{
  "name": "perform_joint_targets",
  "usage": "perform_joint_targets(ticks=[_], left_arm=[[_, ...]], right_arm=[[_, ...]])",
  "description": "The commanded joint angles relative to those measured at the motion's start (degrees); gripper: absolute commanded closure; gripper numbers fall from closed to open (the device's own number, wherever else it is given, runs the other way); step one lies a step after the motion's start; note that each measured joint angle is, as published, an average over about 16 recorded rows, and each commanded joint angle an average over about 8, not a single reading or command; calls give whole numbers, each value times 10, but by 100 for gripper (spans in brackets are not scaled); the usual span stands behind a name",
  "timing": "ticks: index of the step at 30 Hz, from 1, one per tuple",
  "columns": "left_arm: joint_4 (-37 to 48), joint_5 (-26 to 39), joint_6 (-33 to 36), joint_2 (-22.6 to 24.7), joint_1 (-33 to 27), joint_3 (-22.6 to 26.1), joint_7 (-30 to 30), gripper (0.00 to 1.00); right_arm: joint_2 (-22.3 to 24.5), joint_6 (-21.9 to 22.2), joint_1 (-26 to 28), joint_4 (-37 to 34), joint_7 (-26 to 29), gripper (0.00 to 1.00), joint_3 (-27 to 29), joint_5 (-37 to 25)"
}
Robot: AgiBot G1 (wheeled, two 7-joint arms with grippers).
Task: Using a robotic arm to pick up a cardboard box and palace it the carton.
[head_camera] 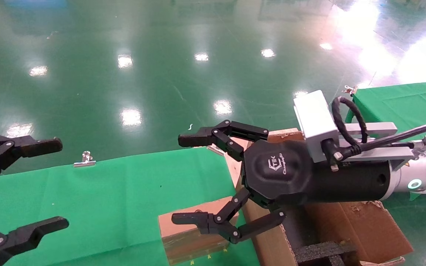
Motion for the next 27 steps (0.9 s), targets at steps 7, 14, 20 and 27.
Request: perform_joint_targets(ticks=[7, 14, 20, 27], left_arm=[[0, 0, 0, 0, 0, 0, 0, 100], [0, 0, 0, 0, 0, 0, 0, 100], [0, 0, 0, 0, 0, 0, 0, 100], [0, 0, 0, 0, 0, 0, 0, 100]], right_arm=[[0, 0, 0, 0, 0, 0, 0, 0], [-1, 2, 3, -1, 9, 0, -11, -19], [-12, 1, 31, 1, 25, 0, -51, -99], [-48, 12, 73, -10, 35, 0, -111, -232]])
